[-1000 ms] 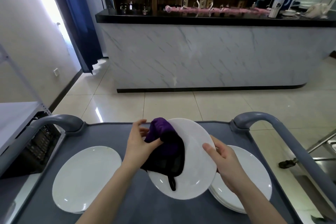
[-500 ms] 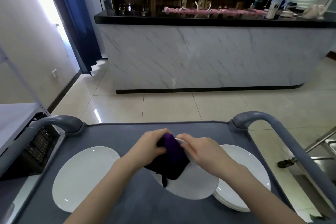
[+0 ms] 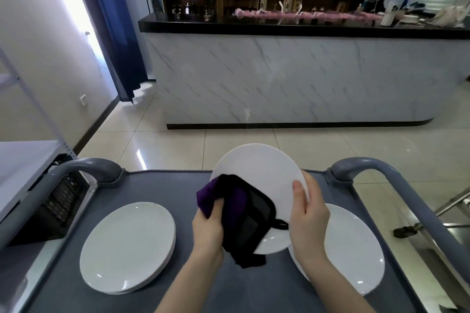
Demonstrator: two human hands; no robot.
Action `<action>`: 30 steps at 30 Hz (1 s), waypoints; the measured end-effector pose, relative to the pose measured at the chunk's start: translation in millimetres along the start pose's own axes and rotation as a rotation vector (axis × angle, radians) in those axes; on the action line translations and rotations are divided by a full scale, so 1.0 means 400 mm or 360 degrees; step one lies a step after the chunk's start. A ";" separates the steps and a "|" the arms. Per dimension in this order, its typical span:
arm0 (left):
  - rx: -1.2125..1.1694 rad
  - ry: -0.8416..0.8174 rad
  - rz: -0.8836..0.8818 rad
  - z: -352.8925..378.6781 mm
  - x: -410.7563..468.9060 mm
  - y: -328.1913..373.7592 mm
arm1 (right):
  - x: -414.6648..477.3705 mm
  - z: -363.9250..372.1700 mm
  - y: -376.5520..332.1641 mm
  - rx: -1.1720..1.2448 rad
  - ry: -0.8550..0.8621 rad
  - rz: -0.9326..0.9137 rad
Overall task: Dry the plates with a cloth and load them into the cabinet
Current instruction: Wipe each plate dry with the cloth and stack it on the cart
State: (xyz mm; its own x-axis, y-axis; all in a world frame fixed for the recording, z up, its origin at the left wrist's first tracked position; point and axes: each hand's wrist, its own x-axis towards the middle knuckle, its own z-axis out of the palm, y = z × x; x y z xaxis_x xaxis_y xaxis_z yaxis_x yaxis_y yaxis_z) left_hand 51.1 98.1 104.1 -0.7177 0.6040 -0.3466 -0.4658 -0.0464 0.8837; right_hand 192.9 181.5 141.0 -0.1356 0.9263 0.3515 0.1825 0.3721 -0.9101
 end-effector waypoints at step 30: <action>0.0228 0.0097 0.0142 -0.052 0.000 0.004 | -0.022 -0.013 0.053 0.0065 -0.0306 0.0237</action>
State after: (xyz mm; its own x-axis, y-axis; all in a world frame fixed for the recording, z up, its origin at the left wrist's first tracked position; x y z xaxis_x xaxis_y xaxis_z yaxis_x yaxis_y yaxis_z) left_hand 39.7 81.6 98.8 -0.7848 0.5530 -0.2796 -0.3235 0.0192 0.9460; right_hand 203.1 181.7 120.0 -0.2938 0.9410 0.1682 0.1755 0.2261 -0.9582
